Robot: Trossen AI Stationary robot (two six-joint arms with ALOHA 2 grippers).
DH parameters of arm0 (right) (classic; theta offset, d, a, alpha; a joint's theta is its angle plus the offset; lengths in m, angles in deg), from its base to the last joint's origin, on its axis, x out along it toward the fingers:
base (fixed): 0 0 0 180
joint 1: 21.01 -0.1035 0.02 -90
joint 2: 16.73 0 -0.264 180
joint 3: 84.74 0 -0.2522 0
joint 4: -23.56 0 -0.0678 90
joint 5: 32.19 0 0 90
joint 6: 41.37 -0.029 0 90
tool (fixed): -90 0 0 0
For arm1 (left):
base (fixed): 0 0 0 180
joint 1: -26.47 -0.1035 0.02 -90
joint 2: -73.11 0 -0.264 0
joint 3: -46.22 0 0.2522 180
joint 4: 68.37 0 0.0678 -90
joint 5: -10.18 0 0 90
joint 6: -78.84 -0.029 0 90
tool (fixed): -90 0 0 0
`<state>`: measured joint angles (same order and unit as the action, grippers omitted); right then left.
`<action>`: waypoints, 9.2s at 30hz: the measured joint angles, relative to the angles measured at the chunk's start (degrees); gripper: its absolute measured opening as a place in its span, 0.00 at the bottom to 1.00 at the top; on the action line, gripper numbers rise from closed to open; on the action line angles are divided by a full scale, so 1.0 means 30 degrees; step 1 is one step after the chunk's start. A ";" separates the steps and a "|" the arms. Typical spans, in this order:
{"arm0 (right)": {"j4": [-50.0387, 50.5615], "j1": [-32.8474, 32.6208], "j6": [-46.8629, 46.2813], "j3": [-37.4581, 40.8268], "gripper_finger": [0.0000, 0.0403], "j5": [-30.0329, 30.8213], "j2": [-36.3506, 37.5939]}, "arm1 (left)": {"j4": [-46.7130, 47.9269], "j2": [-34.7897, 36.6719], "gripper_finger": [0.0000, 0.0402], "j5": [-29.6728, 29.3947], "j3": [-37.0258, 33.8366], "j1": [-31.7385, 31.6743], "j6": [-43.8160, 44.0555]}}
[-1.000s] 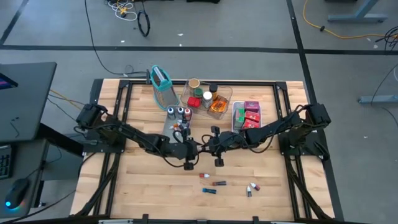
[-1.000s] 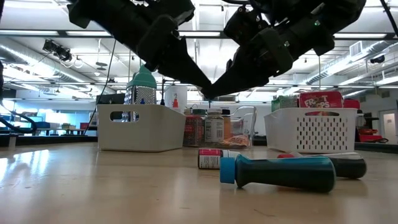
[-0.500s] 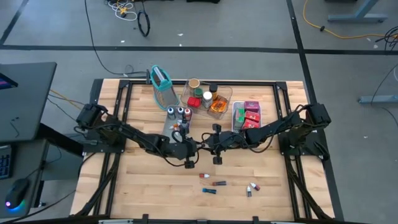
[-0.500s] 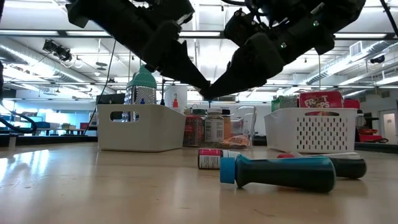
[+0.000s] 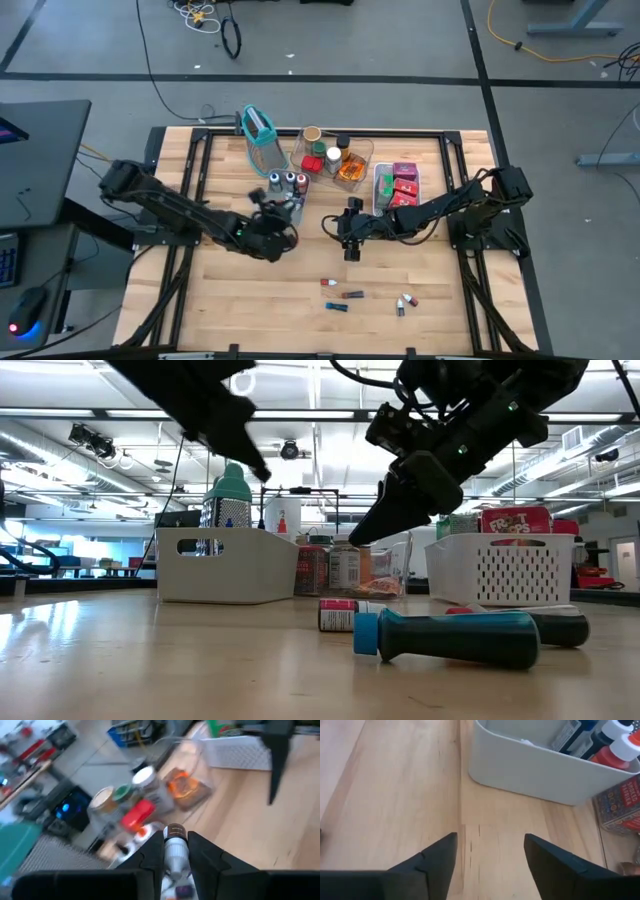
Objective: Pick & Place Kitchen Items
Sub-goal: Put the small brown food coloring bottle into the gray bin, then put the small red food coloring bottle into the gray bin, then put the medium red food coloring bottle into the gray bin
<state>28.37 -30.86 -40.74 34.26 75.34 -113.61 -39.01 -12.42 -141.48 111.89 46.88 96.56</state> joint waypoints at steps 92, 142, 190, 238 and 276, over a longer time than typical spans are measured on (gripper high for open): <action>-0.4702 -0.4901 -0.1766 0.0015 0.61 -0.3987 -0.0762 | 0.0774 0.2051 0.40 0.1879 0.0726 -0.0175 0.2267; -0.9291 0.1500 -0.0586 -0.4673 0.20 -0.3168 -0.4707 | -0.0168 0.4997 0.38 -0.5151 0.2278 0.4719 -0.4656; 1.0725 -0.2067 -0.1232 -0.9034 0.49 -0.5695 -0.2463 | 0.1484 0.5009 0.38 -0.5073 0.2271 0.4799 -0.2711; -0.0121 -0.6001 -0.5148 -0.0670 0.31 -0.2770 -0.4080 | 0.1413 0.5009 0.38 -0.6163 0.2271 0.4792 -0.2405; -0.8169 0.4168 -0.0738 -0.8376 0.24 -0.1706 -0.9050 | 0.1411 0.5016 0.38 -0.6235 0.2278 0.2927 -0.3287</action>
<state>3.86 -18.35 -42.95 9.13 70.22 -140.76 -34.77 2.63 -160.18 118.72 55.66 86.70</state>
